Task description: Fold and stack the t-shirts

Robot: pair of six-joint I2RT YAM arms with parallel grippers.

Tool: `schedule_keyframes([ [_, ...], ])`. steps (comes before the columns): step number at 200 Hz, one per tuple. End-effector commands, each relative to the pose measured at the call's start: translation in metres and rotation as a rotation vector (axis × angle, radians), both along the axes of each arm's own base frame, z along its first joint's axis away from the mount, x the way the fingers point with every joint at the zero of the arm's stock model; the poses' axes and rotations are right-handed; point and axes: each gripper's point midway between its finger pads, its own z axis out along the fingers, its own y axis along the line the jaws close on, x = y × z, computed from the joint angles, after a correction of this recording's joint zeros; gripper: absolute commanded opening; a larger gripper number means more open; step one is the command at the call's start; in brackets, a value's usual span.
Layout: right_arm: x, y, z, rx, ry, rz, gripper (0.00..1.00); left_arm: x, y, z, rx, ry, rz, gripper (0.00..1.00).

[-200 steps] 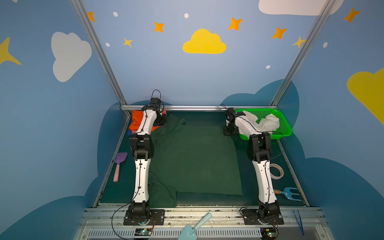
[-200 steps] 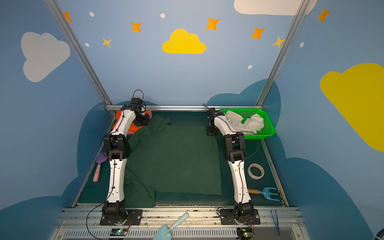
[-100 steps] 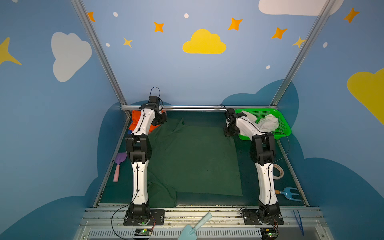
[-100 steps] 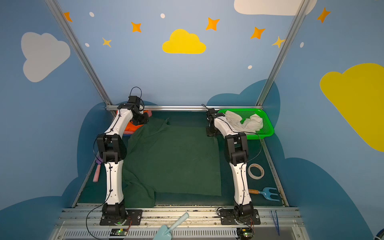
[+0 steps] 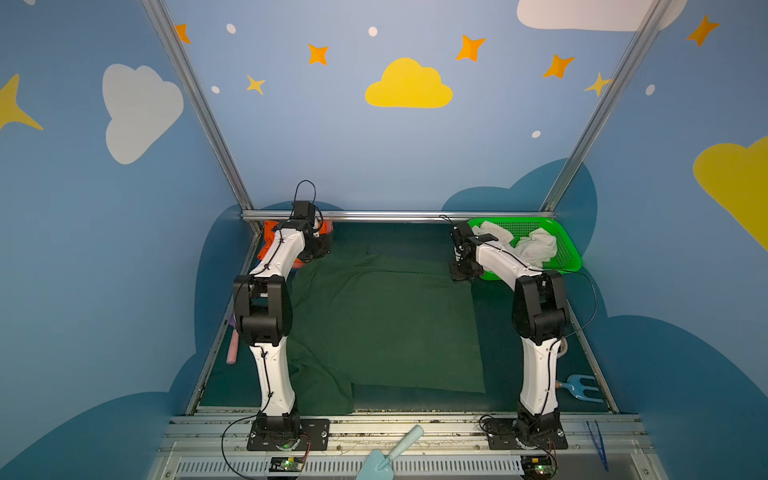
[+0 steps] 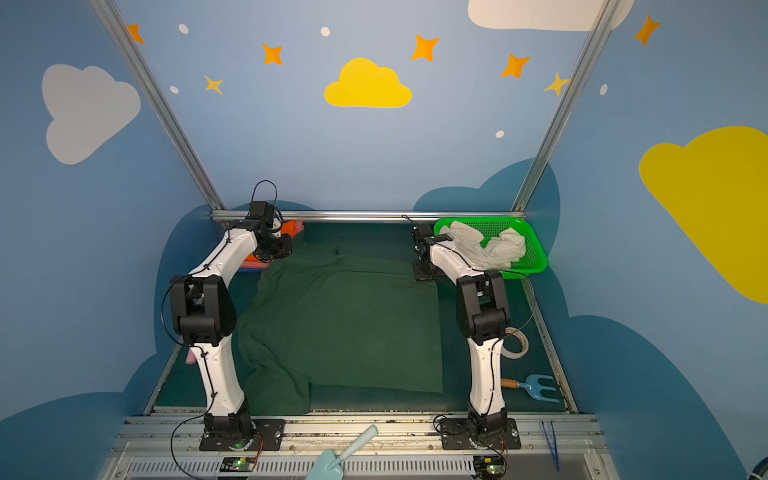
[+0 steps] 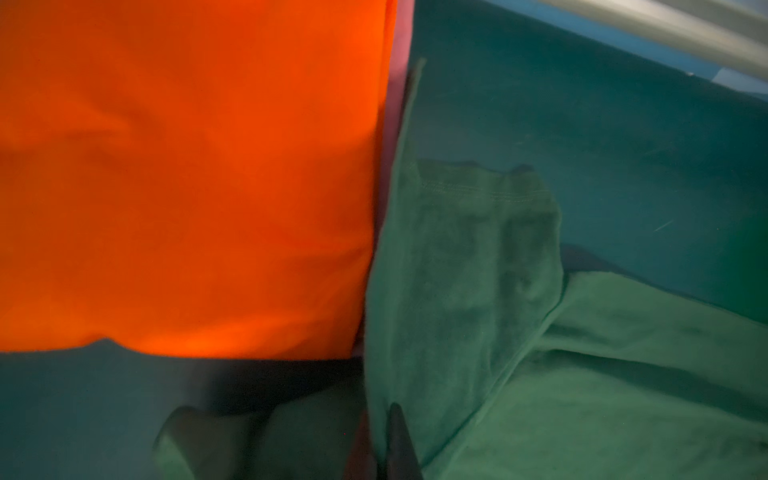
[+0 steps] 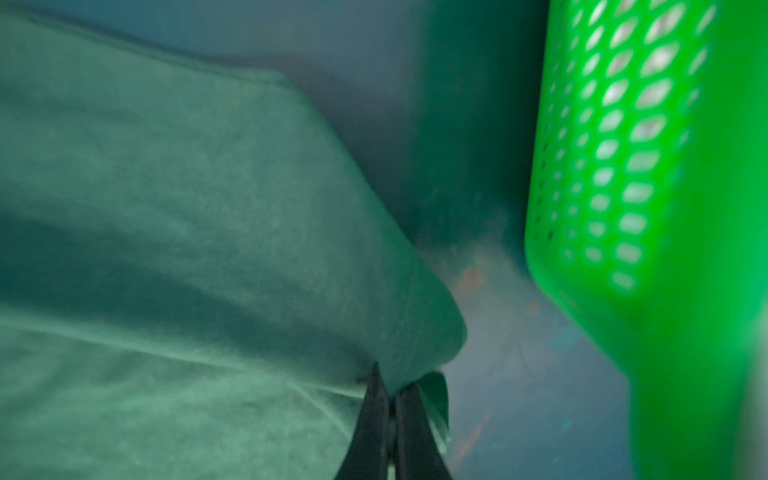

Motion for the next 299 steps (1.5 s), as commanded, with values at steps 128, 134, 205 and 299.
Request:
schedule_keyframes([
  [128,-0.064,-0.015,0.020,-0.081,-0.004,-0.002,0.52,-0.064,0.048,-0.008,0.148,0.056,0.216,0.52],
  [134,-0.061,-0.014,0.024,-0.066,-0.014,-0.002,0.53,-0.062,0.048,-0.003,0.145,0.043,0.219,0.55],
  [205,-0.017,-0.001,0.017,0.136,0.005,-0.053,0.54,0.002,0.026,0.015,0.062,-0.024,0.121,0.67],
  [299,-0.001,-0.008,-0.012,0.330,0.054,-0.197,0.58,0.065,-0.002,-0.028,-0.010,0.001,0.042,0.67],
])
